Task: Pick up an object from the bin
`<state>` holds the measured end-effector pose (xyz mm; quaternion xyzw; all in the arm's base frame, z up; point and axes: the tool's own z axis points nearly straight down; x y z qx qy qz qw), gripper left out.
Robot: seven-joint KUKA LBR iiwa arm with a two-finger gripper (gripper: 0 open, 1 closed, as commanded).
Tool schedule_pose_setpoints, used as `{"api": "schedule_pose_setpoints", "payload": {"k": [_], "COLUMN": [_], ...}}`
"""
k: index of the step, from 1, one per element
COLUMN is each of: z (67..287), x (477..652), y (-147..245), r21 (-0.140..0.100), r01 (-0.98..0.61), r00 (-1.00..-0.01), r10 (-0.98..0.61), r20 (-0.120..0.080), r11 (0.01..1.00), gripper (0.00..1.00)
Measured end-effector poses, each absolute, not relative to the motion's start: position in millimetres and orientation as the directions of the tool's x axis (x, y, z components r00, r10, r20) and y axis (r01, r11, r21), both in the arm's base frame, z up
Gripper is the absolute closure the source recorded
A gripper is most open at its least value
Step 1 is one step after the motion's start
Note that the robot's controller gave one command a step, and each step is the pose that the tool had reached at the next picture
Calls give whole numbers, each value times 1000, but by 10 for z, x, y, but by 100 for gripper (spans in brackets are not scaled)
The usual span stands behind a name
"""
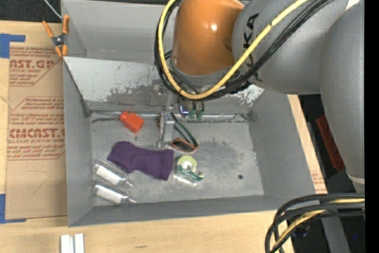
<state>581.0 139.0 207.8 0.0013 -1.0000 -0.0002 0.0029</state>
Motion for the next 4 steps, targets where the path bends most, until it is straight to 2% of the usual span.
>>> {"api": "schedule_pose_setpoints", "payload": {"k": [1,2,3,4], "z": [2129,664,1473,988], "x": [5825,5164,5222,4965], "y": [1379,1856,1832,1627], "r21": [2,2,2,0], "r01": [0,-146,-136,108], "r00": [-1000,-989,-991,-994], "r10": [0,-146,-136,108], "r20": [-2,6,-4,9], "r11": [1000,989,991,994], "gripper": [0,0,0,0]}}
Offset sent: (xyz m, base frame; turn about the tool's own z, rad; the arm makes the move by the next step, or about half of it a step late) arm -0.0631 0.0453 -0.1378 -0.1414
